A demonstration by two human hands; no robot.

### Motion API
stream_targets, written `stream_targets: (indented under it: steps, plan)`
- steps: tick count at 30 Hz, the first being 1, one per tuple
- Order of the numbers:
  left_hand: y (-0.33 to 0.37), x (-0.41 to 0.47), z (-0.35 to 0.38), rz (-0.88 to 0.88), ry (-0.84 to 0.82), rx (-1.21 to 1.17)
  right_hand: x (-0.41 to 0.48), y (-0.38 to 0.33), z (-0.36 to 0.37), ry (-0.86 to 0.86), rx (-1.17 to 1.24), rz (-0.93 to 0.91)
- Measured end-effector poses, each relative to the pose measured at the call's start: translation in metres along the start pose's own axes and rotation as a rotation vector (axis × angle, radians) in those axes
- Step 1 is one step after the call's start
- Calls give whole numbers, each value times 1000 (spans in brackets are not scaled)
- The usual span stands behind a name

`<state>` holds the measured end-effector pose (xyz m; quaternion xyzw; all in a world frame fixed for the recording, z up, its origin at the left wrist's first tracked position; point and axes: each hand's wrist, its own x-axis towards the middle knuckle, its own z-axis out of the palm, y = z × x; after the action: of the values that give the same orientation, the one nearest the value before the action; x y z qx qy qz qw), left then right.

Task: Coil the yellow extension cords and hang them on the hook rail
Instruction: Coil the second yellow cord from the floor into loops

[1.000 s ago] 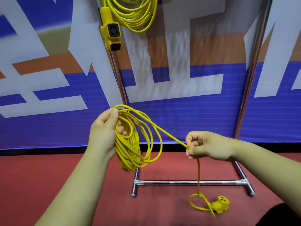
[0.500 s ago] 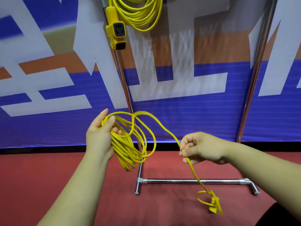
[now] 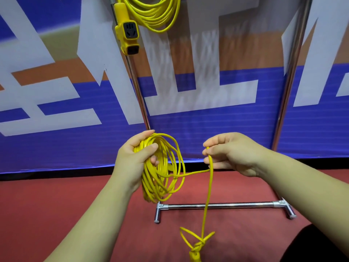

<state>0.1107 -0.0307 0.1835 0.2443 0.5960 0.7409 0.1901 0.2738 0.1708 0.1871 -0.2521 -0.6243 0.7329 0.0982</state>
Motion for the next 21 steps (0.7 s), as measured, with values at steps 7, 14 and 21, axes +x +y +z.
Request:
stream_targets:
  steps: [7, 14, 21]
  plan:
    - [-10, -11, 25, -17, -142, 122, -3, -7, 5, 12, 12, -67]
    - [-16, -15, 43, -50, -159, 129, -4, -11, 5, 65, 44, -60]
    - [-25, -13, 58, -41, -175, 125, 1, -17, 3, 69, 303, 20]
